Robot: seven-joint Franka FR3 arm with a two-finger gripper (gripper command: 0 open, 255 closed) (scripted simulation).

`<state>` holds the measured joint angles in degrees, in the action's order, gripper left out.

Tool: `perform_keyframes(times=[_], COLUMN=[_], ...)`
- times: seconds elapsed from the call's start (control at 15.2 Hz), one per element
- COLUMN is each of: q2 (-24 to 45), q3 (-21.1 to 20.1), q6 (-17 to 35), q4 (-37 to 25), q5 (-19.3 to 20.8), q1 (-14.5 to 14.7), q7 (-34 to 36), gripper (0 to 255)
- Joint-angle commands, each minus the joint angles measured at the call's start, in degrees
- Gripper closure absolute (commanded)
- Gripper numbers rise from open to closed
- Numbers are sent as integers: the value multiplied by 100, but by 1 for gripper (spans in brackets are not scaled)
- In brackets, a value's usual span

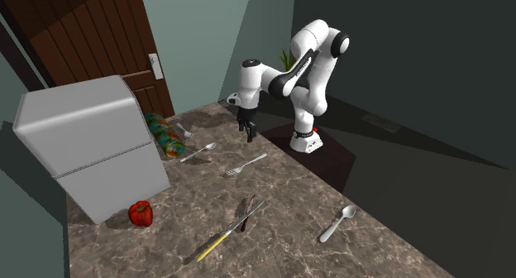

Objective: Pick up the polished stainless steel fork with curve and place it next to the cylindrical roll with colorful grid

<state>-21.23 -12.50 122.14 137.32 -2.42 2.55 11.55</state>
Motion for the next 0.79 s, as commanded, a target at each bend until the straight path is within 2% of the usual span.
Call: perform_keyframes(times=[0.0,0.46,0.73], q2=[354,1871,2113], q3=[-99,-394,-400], q6=[291,1156,1418], q4=[-34,-543,-507], q5=[4,277,368], q1=[7,26,34], q7=[155,796,880], gripper=[0,0,0])
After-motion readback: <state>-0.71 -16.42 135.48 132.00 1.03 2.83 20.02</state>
